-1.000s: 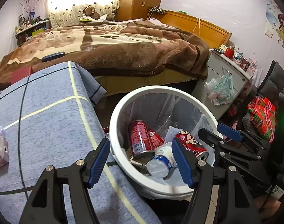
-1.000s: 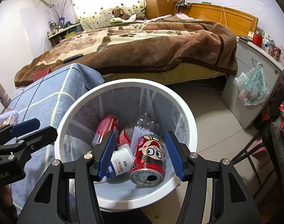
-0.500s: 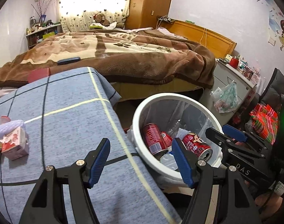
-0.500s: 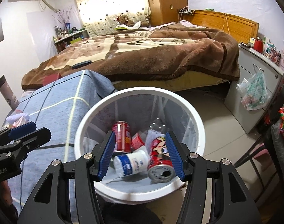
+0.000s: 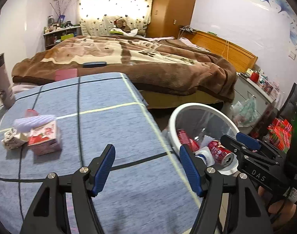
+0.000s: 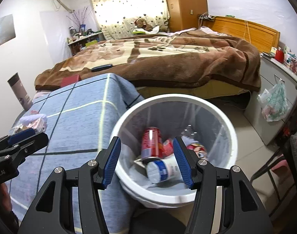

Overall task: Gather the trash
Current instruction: 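Move both open tools back toward the wrapper and strawberry milk carton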

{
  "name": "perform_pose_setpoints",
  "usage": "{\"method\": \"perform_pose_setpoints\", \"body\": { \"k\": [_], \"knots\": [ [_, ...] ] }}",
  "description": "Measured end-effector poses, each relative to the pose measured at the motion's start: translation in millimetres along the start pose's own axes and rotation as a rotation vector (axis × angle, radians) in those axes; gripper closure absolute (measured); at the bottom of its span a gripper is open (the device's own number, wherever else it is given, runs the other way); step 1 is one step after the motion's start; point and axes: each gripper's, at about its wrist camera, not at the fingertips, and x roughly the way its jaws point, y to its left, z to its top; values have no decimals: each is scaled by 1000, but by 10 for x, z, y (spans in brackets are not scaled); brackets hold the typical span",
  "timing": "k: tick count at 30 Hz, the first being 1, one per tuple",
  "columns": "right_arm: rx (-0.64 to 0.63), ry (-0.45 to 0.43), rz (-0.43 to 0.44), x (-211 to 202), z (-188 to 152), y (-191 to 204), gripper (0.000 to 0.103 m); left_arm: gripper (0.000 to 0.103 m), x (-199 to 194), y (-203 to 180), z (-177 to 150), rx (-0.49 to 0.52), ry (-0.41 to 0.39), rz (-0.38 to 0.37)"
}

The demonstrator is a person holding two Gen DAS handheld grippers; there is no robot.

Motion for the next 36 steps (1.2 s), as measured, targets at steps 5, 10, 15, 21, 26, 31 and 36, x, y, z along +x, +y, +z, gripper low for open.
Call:
{"method": "perform_pose_setpoints", "body": {
  "k": [5,10,15,21,26,31,36],
  "knots": [
    [-26,-5,32,8,-7,186,46,33,-104,204,-53,-29,-13,26],
    [-55,-11,59,35,-3,395,46,33,-220,458,-113,-54,-31,62],
    [-85,-13,102,58,10,610,46,32,-344,762,-176,-96,-48,106],
    [-131,2,149,132,4,909,46,32,-480,1163,-242,-154,-61,164],
    [-158,15,186,164,-4,1098,46,31,-571,1485,-287,-202,-64,212],
    [-186,35,221,228,-2,1298,46,31,-638,1758,-314,-234,-69,244],
    [-236,49,259,296,30,1522,46,30,-660,2017,-344,-258,-56,268]
  ]
}}
